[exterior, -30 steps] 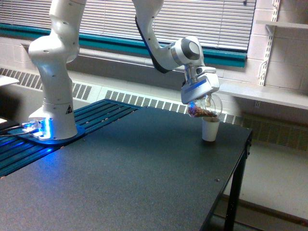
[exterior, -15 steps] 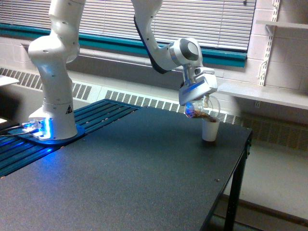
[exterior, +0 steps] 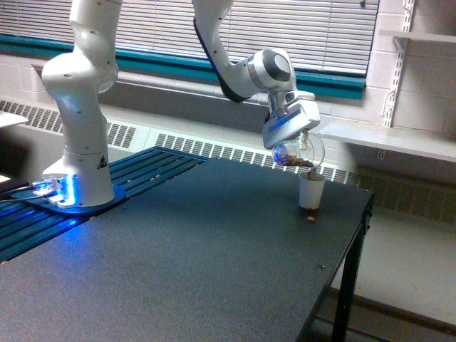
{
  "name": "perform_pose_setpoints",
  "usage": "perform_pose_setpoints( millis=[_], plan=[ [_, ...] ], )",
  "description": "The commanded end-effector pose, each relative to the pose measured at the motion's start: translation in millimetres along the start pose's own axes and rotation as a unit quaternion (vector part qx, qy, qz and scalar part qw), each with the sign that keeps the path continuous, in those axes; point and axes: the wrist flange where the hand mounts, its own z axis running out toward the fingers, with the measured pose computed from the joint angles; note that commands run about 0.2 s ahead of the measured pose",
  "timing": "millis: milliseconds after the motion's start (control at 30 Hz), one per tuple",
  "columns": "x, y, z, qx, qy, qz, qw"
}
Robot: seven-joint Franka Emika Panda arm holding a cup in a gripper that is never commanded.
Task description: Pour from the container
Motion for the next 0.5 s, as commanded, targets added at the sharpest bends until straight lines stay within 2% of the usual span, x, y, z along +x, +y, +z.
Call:
perform_pose_setpoints(
  millis=[33,500],
  plan=[
    [2.9,1.0,-4.9,-0.01,0.006,-0.005,0.9999],
    [2.0,-0.2,-5.8,-0.019,0.007,-0.02,0.9996]
  ],
)
